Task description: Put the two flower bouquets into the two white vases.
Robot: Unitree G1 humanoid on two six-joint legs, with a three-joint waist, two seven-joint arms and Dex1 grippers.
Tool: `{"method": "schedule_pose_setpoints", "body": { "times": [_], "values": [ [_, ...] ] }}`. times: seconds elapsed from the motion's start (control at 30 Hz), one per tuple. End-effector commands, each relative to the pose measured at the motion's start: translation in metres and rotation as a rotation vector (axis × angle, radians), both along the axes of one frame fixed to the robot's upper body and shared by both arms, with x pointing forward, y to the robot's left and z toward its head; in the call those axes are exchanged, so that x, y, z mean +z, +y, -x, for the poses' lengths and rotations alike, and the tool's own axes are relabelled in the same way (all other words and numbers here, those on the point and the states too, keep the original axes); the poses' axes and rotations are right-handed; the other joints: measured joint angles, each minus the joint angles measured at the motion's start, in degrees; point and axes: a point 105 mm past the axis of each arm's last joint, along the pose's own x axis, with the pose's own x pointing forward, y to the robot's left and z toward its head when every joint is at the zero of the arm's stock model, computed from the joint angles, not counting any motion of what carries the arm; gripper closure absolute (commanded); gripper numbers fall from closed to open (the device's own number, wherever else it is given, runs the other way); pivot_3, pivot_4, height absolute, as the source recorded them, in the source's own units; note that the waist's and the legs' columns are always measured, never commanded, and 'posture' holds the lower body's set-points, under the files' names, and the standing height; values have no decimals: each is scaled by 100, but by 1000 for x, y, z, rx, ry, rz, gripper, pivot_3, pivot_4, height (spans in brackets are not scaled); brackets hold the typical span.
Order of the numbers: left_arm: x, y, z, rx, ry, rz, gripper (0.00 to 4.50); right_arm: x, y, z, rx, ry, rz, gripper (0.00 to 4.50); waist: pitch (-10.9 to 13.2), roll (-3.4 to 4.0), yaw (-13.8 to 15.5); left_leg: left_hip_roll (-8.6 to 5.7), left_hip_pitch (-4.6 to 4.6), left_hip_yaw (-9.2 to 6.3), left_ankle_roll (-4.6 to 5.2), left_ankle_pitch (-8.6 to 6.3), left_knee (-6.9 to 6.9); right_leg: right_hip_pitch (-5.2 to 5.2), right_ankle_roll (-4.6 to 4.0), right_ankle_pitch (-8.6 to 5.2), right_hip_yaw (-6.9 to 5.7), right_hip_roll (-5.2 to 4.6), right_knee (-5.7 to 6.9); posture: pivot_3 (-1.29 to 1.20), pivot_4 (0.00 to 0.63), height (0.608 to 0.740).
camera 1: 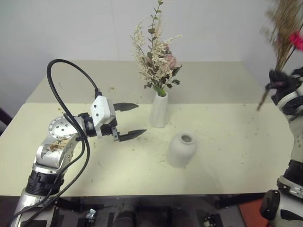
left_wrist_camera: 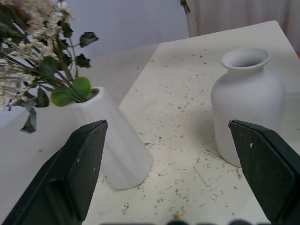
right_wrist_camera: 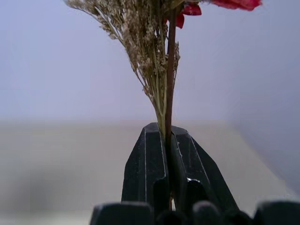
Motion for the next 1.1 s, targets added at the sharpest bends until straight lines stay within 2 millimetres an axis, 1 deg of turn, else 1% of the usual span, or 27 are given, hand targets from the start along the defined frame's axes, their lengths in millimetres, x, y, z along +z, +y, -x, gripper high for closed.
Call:
{"method": "schedule_pose_setpoints", "body": {
  "times": [0.03,0.13,0.17,0.2,0.33,0.43,0.57,0.7,0.83,1.1],
  "values": [
    [20,5,5,-28,-49,56,0,26,34,42,256,-238,0,4467,0,0,-10,0,6,1,0,0,0,5,0,0,0,0,1,0,150,740],
    [28,4,13,-72,-38,95,0,27,55,55,464,-281,-69,4467,-1,1,-32,1,15,2,0,0,3,12,0,0,2,0,4,0,150,740],
    [29,5,16,-88,-36,92,0,23,67,57,539,-272,-69,4467,-1,2,-31,2,17,1,0,0,2,14,-1,0,1,1,4,0,150,740],
    [28,5,19,-98,-35,87,0,20,74,58,586,-265,-67,4467,-1,1,-30,2,17,1,0,0,2,14,-1,0,1,1,4,0,150,740],
    [28,9,21,-90,-24,84,0,4,95,62,697,-231,-17,4467,-1,2,-21,2,16,0,0,0,2,13,-1,0,0,1,3,0,150,740],
    [26,14,23,-77,-18,72,0,-7,108,60,765,-190,-4,4467,-1,2,-18,2,17,1,0,0,3,14,-1,0,0,1,5,0,150,740],
    [23,18,24,-60,-13,58,0,-20,116,57,795,-167,39,4467,-2,3,-16,3,16,-1,0,0,2,13,-1,-1,0,3,3,0,150,740],
    [20,19,25,-43,-10,51,0,-25,119,57,832,-152,36,4467,-2,3,-5,2,17,1,0,0,4,14,-1,-1,0,2,4,0,150,740],
    [17,20,27,-31,-5,47,0,-37,123,58,844,-123,40,4467,-2,3,3,3,15,-1,0,0,3,14,-2,-1,-3,3,2,0,150,740],
    [16,21,26,-17,-4,45,0,-56,130,56,846,-91,25,4467,-2,2,-4,3,17,0,0,0,4,14,-1,-1,-1,4,3,0,150,740]
  ]
}}
